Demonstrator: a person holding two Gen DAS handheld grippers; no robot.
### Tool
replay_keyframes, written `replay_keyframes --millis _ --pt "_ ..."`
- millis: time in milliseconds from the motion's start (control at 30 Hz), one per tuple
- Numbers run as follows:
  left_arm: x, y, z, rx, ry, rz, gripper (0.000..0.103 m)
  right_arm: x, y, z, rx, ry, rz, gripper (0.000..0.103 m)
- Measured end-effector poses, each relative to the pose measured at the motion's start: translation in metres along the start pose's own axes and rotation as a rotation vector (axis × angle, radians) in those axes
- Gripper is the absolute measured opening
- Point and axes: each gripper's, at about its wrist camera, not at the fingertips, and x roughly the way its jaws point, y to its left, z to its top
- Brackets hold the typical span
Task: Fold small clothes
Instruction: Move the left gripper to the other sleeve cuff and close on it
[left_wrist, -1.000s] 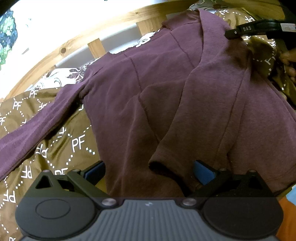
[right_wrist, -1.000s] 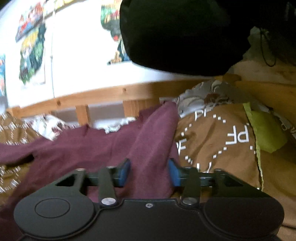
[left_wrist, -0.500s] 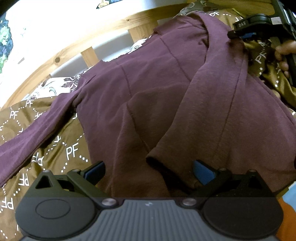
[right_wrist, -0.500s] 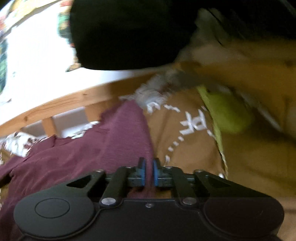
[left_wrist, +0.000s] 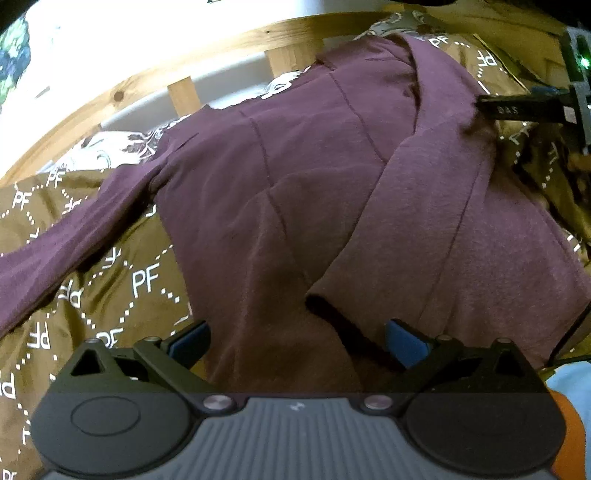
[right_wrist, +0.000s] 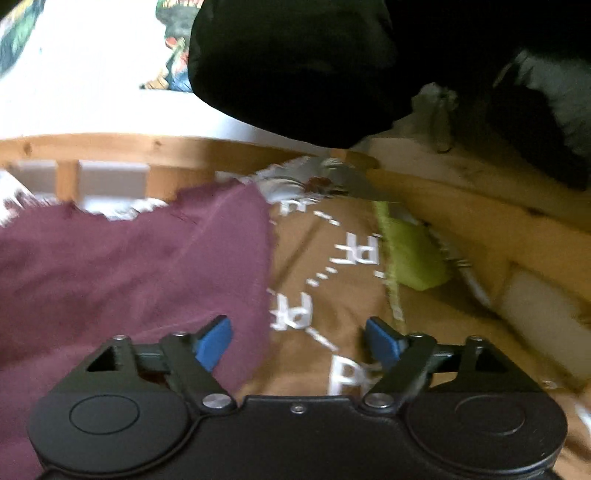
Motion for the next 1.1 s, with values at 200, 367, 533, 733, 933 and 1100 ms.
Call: replay_keyframes --millis 200,367,533,733,933,1100 --pt "-0.012 0.018 0.001 -0.053 -0.03 0.011 0.102 -0.006 -0.004 -0.003 0.001 0.009 -0.024 0.098" --pt "-0.023 0.053 0.008 -0.142 -0.071 0.102 0.102 -0.03 -0.001 -0.003 0.026 -0.024 0.024 0.102" --pt "-0.027 0.129 0.0 -0.375 -0.051 0.223 0.102 -0.057 0.014 -0.001 0.037 -0.05 0.105 0.102" --pt "-0.044 0.234 -0.03 -0.619 -0.114 0.436 0.102 -0.079 0.041 0.0 -0.01 -0.063 0.206 0.102" --pt "-0.063 0.314 -0.063 -0.956 -0.234 0.46 0.102 -0.082 0.057 -0.004 -0.019 -0.043 0.261 0.102" --pt "-0.054 0.337 -0.074 -1.082 -0.214 0.55 0.081 -0.076 0.063 -0.009 -0.013 -0.001 0.279 0.102"
